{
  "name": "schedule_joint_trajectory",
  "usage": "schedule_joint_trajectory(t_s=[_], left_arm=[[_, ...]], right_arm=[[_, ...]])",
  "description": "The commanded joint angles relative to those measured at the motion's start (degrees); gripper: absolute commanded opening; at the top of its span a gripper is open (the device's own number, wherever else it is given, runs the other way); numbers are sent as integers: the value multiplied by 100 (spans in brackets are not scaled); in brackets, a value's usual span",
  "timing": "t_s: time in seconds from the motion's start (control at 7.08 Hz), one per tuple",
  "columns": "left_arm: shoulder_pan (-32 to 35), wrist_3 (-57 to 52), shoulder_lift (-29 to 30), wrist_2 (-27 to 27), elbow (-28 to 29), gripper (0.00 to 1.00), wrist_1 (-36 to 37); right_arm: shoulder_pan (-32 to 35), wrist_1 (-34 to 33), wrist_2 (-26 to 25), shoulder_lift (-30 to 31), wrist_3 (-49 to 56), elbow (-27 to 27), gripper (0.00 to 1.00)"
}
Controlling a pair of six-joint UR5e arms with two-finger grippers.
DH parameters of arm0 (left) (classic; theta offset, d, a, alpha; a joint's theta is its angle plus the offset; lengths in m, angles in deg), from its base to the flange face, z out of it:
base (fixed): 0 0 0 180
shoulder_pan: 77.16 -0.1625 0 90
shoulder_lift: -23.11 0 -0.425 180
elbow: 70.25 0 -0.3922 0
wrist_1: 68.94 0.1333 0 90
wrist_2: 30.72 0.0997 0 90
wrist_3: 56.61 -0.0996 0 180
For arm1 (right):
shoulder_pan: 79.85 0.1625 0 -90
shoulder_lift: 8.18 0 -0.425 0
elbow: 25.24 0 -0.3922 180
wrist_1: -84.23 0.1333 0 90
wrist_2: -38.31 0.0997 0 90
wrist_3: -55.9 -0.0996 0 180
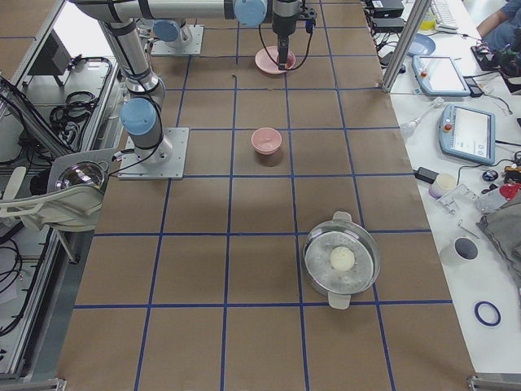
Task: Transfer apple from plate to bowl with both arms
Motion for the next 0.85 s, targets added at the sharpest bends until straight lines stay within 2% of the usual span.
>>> schedule_joint_trajectory(t_s=[0.0,0.42,0.57,0.71], left_arm=[[0,0,9,-3,-9,100,9],[44,70,79,14,-9,100,18],[148,245,218,-3,-26,100,157],[280,290,429,-46,-96,100,611]], right_arm=[[0,0,-46,-6,-9,-9,100],[-44,9,-20,-50,9,-18,100],[-53,35,-81,-68,61,-44,100],[-131,0,-64,-129,96,-44,100]])
